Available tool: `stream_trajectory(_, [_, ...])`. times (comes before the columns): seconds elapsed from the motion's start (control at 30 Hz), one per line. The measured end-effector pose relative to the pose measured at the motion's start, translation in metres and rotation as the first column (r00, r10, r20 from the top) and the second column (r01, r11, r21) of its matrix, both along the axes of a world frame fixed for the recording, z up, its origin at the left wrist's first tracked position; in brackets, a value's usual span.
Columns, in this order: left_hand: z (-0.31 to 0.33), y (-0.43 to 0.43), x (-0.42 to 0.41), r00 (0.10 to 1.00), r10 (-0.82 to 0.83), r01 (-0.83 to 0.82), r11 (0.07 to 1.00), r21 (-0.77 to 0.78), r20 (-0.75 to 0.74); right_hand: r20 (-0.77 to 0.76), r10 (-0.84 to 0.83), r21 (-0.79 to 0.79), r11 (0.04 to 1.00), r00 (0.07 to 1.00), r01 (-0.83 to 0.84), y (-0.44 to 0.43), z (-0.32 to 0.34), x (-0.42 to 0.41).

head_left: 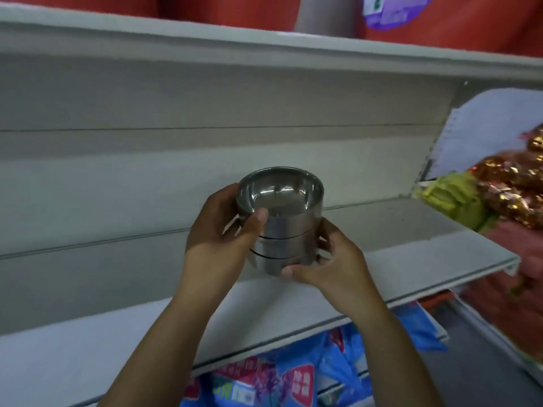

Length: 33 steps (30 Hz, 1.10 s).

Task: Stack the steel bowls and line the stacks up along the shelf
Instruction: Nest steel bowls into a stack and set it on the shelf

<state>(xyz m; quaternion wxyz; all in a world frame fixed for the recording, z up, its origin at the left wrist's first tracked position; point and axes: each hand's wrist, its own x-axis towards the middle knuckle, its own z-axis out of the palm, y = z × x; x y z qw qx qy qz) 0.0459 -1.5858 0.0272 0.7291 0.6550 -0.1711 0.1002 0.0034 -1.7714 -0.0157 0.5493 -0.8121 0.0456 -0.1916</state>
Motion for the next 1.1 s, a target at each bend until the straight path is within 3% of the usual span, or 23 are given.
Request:
stream_trajectory(0.17, [-0.011,-0.033,0.015,0.994,0.073,-0.071,0.997,0.022,-0.087,-0.007,0.128,0.036,0.991,0.992,-0.128,-0.037,-0.012,0.029])
stream_trajectory(0.3, [-0.019,-0.051,0.031,0.992,0.130,-0.129,0.977,0.170,0.005,0.013,0.181,0.043,0.983,0.983,-0.181,-0.057,-0.014,0.051])
stream_trajectory(0.67, [-0.063,-0.073,0.049,0.991,0.129,-0.131,0.934,0.331,0.028,-0.016,0.103,-0.096,0.990,0.995,-0.104,-0.081,-0.031,0.079])
stream_trajectory(1.1, [-0.064,-0.081,0.044,0.993,0.116,-0.113,0.896,0.430,0.018,-0.070,0.212,-0.167,0.961,0.975,-0.221,-0.089,-0.042,0.090])
